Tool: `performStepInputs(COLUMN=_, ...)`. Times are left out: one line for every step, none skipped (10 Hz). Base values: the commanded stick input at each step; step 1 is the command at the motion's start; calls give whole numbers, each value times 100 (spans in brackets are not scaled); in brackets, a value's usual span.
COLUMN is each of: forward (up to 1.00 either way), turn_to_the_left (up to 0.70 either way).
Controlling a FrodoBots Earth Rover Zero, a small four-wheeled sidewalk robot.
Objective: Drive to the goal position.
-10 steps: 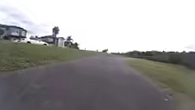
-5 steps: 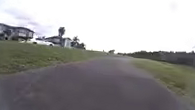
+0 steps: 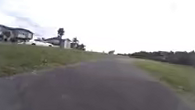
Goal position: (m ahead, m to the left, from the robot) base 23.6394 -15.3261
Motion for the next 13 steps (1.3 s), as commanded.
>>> performStepInputs(forward=70, turn_to_the_left=12)
performStepInputs(forward=70, turn_to_the_left=4)
performStepInputs(forward=70, turn_to_the_left=0)
performStepInputs(forward=70, turn_to_the_left=0)
performStepInputs(forward=70, turn_to_the_left=0)
performStepInputs(forward=70, turn_to_the_left=0)
performStepInputs(forward=70, turn_to_the_left=0)
performStepInputs(forward=70, turn_to_the_left=0)
performStepInputs(forward=70, turn_to_the_left=0)
performStepInputs(forward=70, turn_to_the_left=0)
performStepInputs(forward=70, turn_to_the_left=0)
performStepInputs(forward=70, turn_to_the_left=0)
performStepInputs(forward=70, turn_to_the_left=0)
